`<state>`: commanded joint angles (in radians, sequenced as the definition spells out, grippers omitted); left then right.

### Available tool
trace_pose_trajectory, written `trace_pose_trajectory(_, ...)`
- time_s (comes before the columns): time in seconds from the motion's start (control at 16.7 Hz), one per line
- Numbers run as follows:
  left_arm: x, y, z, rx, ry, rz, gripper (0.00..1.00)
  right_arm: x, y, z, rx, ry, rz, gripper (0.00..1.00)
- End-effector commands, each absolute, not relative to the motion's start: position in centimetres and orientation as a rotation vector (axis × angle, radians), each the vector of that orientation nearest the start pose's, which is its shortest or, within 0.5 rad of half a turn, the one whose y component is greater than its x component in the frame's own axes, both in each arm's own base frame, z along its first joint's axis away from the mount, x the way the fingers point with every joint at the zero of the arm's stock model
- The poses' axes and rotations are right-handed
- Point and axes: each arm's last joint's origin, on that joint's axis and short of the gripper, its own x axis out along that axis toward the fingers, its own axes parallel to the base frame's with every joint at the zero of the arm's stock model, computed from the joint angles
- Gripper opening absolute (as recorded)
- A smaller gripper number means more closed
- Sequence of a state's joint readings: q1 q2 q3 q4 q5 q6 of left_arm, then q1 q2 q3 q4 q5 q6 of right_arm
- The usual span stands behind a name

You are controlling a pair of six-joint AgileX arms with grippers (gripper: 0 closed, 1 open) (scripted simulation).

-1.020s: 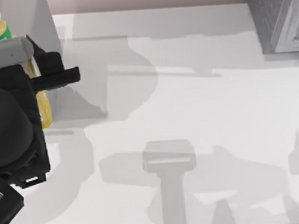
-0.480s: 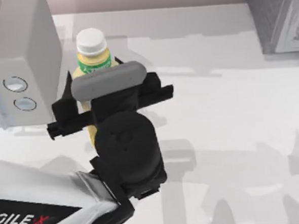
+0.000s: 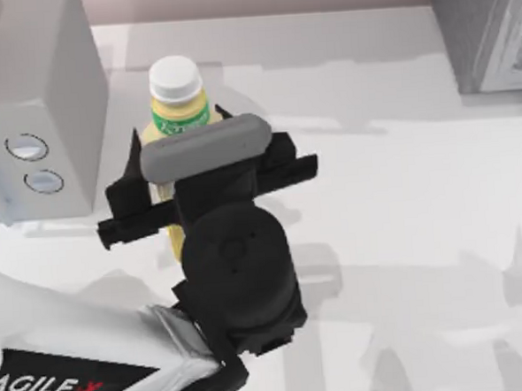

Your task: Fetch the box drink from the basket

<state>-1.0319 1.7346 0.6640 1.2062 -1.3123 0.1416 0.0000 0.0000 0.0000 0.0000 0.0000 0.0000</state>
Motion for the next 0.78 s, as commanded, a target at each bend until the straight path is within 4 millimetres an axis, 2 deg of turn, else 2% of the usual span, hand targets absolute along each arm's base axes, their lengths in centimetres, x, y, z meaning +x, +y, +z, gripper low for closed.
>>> trace_pose_trajectory(0.48, 22.6, -24.2, 14.0, 0.003, -0.018, 0.299, 0.0, 10.6, -0.1, 16.0, 0.0, 0.0, 0.0, 1.0)
trace_pose_trajectory(0.78, 22.8, -24.1, 13.6, 0.002, -0.018, 0.299, 0.0, 10.6, -0.1, 16.0, 0.0, 0.0, 0.0, 1.0)
